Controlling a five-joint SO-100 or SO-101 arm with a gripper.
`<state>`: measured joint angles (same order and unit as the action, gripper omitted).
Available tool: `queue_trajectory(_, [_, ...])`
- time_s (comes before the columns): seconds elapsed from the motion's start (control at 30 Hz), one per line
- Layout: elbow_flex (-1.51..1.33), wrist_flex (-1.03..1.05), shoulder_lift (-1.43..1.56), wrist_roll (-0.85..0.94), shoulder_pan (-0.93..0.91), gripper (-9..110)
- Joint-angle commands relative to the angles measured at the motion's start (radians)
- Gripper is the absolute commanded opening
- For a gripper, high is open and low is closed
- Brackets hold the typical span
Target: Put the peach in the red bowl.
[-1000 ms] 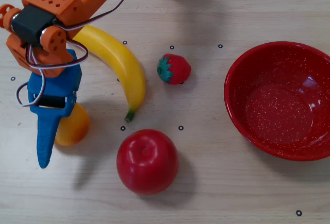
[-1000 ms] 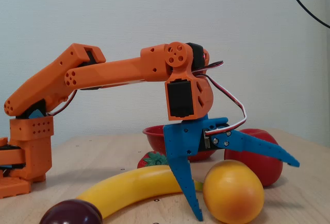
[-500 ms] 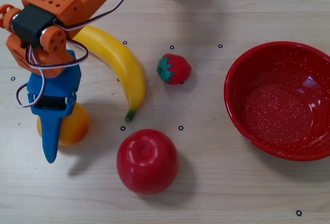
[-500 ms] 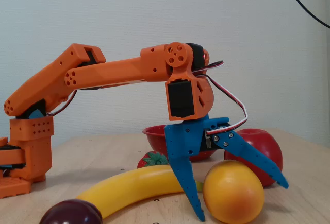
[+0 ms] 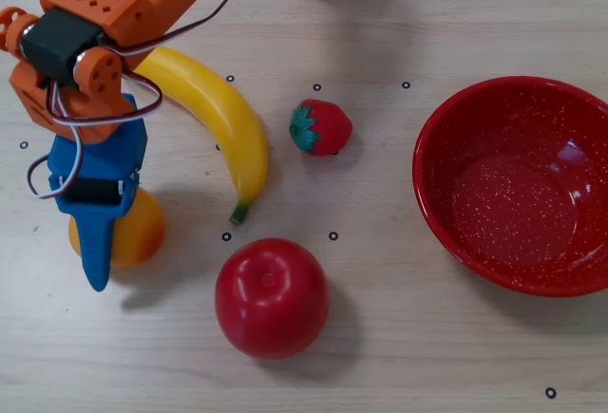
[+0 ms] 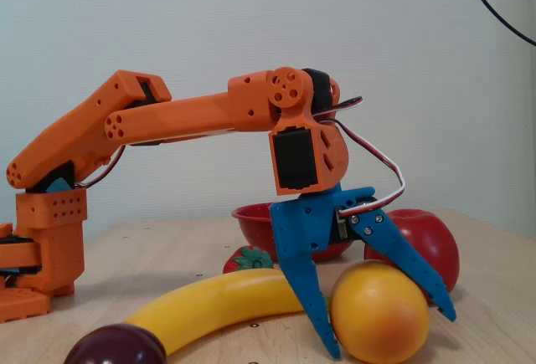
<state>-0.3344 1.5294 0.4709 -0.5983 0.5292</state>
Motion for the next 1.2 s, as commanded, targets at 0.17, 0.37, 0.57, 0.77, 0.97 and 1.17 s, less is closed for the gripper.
queue_trajectory(0.17, [0.018, -0.015, 0.054, -0.023, 0.023, 31])
queue_trajectory(0.37, [0.017, -0.018, 0.054, -0.041, 0.025, 19])
queue_trajectory(0.57, [0.026, 0.003, 0.057, -0.072, 0.028, 0])
queue_trajectory(0.77, [0.083, 0.071, 0.080, -0.060, 0.040, 0])
queue_trajectory(0.97, [0.153, 0.195, 0.178, -0.020, 0.048, 0])
queue_trajectory(1.17, [0.207, 0.313, 0.347, 0.017, 0.035, 0])
